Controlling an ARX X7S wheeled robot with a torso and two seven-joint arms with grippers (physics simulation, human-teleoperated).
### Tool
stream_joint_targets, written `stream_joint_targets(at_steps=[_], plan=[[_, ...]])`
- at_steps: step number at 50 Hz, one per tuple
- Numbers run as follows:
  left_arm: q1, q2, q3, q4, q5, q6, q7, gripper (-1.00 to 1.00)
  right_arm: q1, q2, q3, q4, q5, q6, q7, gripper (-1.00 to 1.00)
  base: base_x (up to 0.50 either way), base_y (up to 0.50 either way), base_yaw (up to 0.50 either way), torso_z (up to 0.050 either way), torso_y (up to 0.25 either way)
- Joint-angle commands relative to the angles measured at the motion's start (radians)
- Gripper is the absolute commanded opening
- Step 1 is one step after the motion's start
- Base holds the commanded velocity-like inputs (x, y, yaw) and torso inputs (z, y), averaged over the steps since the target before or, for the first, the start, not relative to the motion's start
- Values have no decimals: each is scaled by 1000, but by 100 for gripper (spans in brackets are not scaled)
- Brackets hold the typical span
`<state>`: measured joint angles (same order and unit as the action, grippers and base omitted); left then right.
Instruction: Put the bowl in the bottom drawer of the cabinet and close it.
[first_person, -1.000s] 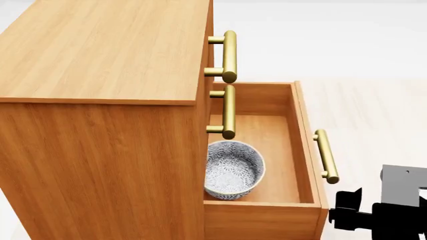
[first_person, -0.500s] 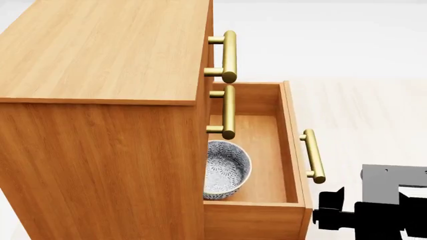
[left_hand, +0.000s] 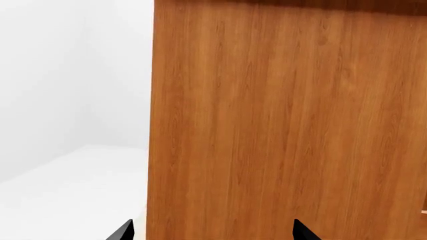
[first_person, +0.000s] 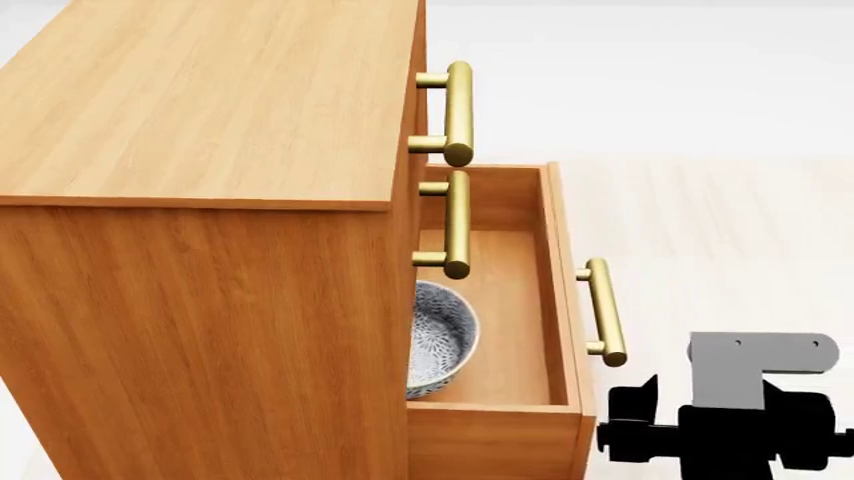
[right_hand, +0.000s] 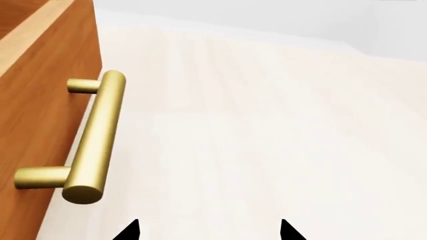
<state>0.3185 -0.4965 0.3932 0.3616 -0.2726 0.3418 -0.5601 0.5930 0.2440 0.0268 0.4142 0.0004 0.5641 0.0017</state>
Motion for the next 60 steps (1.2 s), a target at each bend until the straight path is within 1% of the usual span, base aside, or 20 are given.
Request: stream_joint_targets(at_steps=[1, 60], plan=[[0, -1, 1, 0, 0, 1, -1, 100, -6, -18, -18, 5, 13, -8, 2, 100, 0, 0, 0, 0, 0], [-3, -4, 5, -6, -7, 11, -4, 100, -10, -71, -100, -17, 9, -12, 31, 100, 0, 0, 0, 0, 0]])
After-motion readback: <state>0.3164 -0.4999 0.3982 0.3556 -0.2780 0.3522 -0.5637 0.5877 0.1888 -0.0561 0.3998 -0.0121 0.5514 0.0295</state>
